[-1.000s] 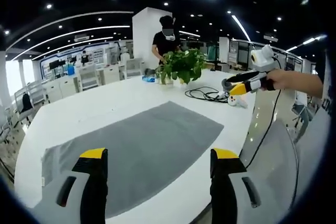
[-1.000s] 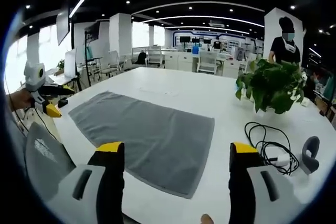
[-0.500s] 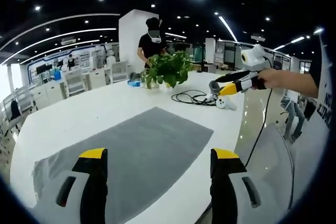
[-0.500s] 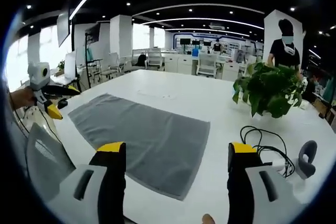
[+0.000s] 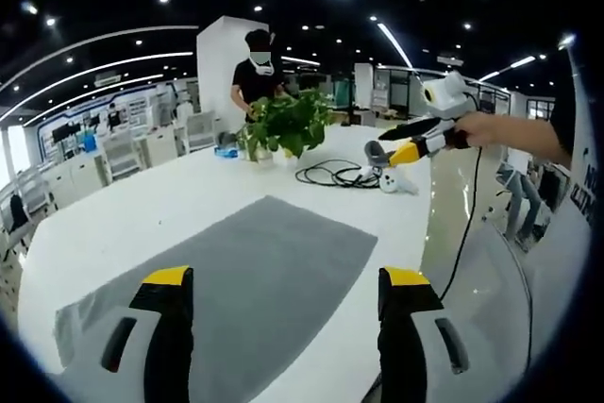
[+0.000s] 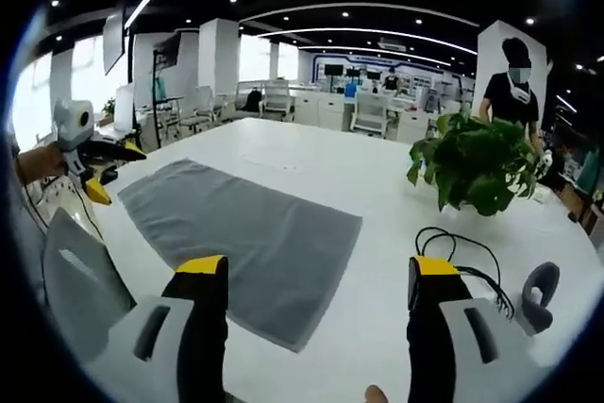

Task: Fold the towel on the table until its edges align and the towel forms a compact rectangular stack.

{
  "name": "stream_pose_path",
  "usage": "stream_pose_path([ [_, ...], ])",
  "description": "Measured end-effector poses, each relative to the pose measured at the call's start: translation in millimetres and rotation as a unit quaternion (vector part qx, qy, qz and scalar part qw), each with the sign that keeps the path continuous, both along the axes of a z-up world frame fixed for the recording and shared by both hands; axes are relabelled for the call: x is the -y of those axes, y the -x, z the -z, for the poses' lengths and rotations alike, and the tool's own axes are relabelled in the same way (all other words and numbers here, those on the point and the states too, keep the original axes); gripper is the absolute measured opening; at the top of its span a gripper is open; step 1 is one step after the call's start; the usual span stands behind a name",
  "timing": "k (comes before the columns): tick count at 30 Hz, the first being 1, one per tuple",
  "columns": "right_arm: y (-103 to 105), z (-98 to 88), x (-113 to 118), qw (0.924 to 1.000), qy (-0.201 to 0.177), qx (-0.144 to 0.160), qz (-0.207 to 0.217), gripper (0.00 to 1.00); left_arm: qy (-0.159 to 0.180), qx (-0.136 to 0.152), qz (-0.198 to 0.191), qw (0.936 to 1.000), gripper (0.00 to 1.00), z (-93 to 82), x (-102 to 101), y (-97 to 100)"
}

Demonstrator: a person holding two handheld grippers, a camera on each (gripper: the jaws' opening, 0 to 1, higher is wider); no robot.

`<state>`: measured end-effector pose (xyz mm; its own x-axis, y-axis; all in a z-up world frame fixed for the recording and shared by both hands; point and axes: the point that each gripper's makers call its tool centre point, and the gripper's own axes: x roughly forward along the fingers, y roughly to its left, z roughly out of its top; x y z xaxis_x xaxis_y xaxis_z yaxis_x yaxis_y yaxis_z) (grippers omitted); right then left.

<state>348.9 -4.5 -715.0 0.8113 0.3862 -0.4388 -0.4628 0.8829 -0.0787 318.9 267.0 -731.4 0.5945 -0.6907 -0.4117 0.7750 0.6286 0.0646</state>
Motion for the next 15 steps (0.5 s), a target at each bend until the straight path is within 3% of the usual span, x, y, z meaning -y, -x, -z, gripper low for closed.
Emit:
stream_pose_path([
  [9, -12, 4.1, -16, 0.9982, 0.019, -0.01, -0.056, 0.74, -0.003, 0.011, 0.042, 0.999, 0.83, -4.1, 50, -5.2],
  [15, -23, 4.8, -10, 0.998, 0.007, -0.009, -0.063, 0.69, -0.009, 0.025, 0.066, 0.9975, 0.81, -4.2, 84, -6.2],
])
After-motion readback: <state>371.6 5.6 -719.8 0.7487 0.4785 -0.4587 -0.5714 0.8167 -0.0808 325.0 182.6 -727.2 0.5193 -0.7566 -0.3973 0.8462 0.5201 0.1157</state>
